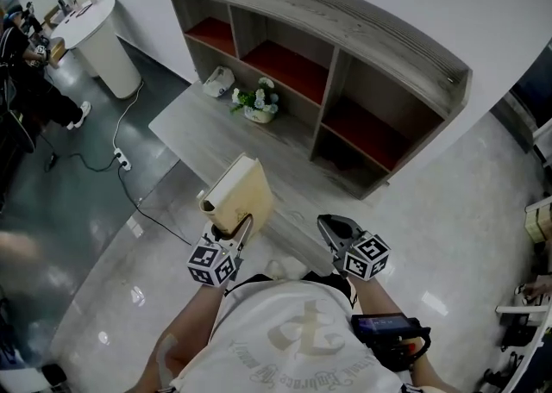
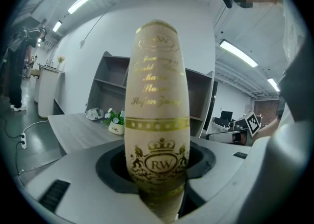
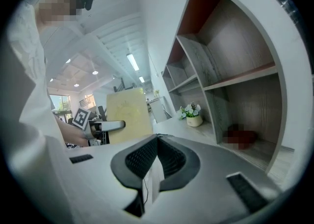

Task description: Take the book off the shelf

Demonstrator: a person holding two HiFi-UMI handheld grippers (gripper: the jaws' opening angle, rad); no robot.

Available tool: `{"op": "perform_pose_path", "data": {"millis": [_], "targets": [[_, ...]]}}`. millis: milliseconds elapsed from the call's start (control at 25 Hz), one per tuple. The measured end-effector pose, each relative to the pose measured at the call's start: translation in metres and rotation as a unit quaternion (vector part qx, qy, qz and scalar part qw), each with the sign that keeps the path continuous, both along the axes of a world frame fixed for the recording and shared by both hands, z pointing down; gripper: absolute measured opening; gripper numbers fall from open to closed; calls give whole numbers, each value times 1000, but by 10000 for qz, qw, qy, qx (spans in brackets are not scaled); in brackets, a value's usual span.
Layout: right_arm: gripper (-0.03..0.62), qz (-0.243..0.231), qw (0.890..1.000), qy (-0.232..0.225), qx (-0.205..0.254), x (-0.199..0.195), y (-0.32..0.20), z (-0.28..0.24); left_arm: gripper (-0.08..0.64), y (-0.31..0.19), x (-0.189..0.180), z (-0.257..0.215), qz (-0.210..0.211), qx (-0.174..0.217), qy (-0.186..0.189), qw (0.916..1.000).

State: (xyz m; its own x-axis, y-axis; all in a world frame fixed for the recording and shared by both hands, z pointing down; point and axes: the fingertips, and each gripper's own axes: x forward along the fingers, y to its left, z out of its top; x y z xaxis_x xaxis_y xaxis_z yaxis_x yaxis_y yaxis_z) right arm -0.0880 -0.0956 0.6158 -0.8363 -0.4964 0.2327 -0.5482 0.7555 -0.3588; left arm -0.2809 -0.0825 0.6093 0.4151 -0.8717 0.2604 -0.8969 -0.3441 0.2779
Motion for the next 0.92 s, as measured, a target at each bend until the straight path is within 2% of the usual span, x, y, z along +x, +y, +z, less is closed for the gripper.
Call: {"op": "perform_pose_path", "data": {"millis": [400,920], "targets": [[3,54,10000,-29,22,-6,5,2,225,13,3,18,197,-156,-38,9997],[3,140,9998,-21,134,-14,-24,2,225,-11,8,27,472,-157,47,9988]]}}
